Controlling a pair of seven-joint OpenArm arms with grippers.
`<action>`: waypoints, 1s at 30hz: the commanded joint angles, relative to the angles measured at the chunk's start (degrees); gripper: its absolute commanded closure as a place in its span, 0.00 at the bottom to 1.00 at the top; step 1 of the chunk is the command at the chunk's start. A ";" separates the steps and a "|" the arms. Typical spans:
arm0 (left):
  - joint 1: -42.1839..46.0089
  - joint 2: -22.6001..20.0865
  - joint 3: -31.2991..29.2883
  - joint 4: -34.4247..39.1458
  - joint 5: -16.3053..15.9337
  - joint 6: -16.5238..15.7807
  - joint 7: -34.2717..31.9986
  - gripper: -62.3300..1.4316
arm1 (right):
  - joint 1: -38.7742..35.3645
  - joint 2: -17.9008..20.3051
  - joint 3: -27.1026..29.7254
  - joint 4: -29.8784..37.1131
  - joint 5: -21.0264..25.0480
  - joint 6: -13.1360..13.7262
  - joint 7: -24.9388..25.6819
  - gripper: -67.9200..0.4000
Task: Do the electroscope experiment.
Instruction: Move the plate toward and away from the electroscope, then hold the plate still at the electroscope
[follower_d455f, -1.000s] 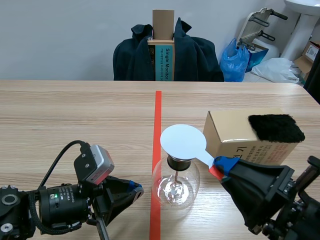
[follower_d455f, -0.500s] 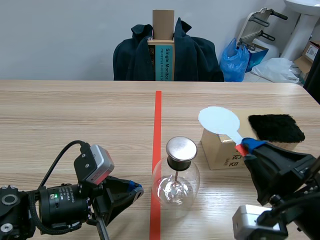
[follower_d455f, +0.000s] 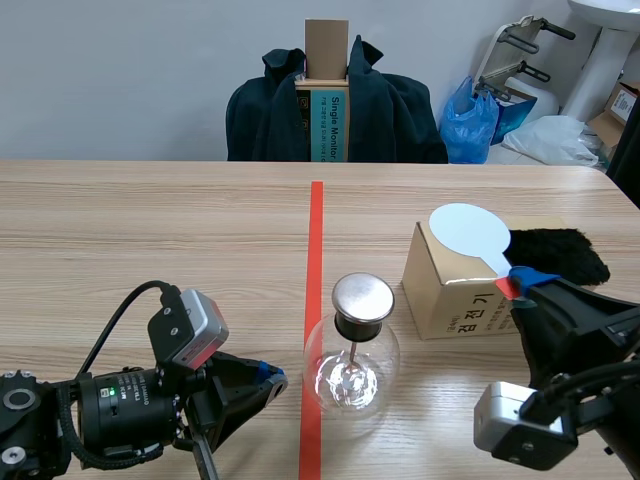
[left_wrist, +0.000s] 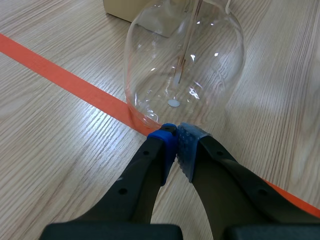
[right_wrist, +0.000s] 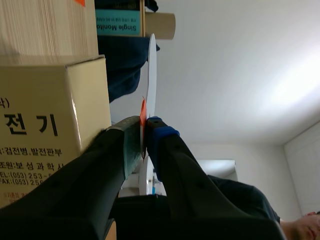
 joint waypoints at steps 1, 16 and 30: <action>-0.02 0.28 -0.55 0.92 -0.42 -0.33 -0.83 0.95 | 0.68 0.63 0.70 0.90 0.66 -0.61 1.40 0.98; -0.02 0.28 -0.55 0.92 -0.42 -0.33 -0.83 0.95 | 0.68 0.63 0.70 0.90 0.66 -0.61 16.11 0.98; -0.02 0.28 -0.55 0.92 -0.42 -0.33 -0.83 0.95 | 0.68 0.63 0.68 0.90 0.66 -0.61 18.69 0.98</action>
